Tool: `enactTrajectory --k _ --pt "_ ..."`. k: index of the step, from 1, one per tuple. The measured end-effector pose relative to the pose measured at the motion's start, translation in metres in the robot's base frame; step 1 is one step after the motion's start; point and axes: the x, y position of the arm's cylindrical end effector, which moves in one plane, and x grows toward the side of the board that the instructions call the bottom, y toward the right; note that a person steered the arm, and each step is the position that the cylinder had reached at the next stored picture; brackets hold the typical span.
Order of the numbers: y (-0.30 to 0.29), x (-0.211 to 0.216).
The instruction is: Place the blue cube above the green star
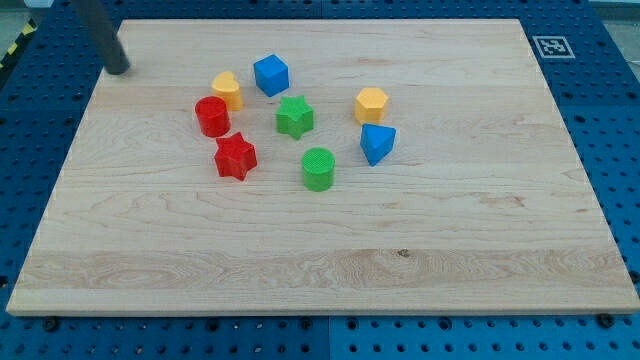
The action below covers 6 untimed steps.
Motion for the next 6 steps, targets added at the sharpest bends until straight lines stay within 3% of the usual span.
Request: enactTrajectory --k 6 --pt "0.153 0.022"
